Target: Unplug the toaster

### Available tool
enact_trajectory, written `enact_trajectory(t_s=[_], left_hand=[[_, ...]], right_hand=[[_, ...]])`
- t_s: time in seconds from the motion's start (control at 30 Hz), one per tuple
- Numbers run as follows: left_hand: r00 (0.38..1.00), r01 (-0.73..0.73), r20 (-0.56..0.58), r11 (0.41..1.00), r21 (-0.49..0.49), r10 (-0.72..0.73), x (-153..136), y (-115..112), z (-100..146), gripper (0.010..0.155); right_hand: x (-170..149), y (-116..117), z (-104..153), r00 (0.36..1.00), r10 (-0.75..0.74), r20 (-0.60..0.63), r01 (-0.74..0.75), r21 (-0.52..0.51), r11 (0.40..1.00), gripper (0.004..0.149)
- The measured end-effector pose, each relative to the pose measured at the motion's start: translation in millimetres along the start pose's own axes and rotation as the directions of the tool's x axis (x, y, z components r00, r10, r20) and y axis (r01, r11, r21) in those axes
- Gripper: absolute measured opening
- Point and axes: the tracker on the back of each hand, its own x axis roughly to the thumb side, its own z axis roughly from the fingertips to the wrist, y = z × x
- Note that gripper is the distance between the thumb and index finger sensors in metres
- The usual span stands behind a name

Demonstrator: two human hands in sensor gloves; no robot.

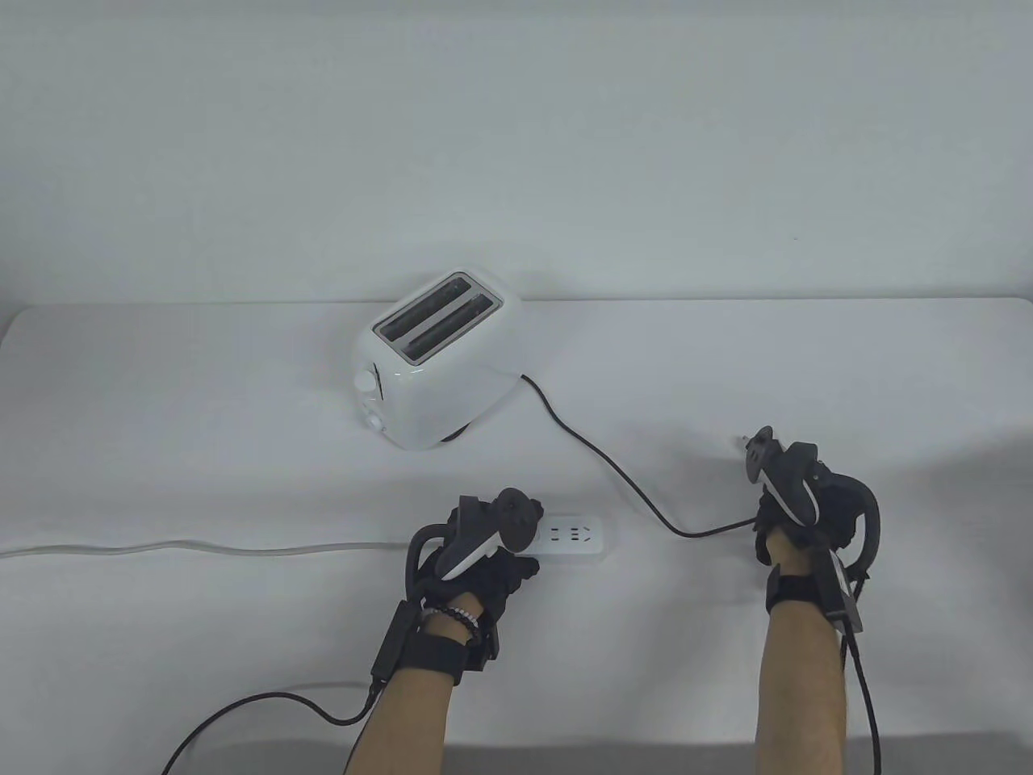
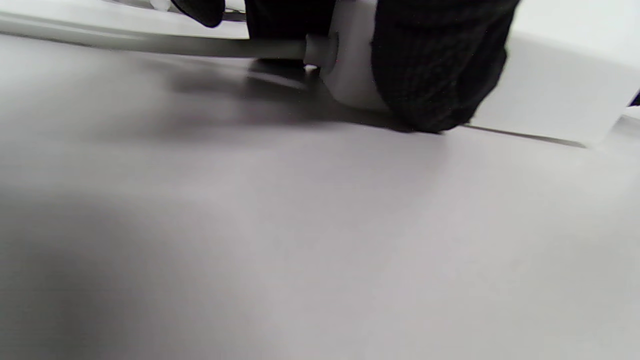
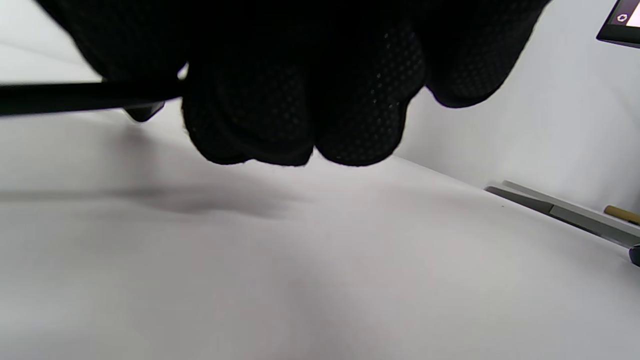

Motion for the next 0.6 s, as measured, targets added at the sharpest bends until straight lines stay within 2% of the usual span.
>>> enact_trajectory(t_s=[0.27,0.4,0.6], left_hand=[[1.0,0.001,0.006,1.0,-0.006,-0.001,-1,0,0,0.08],[1.0,0.025,0.009,1.0,0.0,-0.025,0,-2,1,0.081],[0.997,0.07,0.015,0.997,0.031,-0.07,2,-5,5,0.083]], right_hand=[[4,11,0,0.998,0.049,0.03,-0.049,-0.016,0.999,0.042],[3,12,3,0.991,0.123,0.058,-0.12,-0.058,0.991,0.053],[-13,-7,15,0.994,0.059,0.09,-0.051,-0.096,0.994,0.07]])
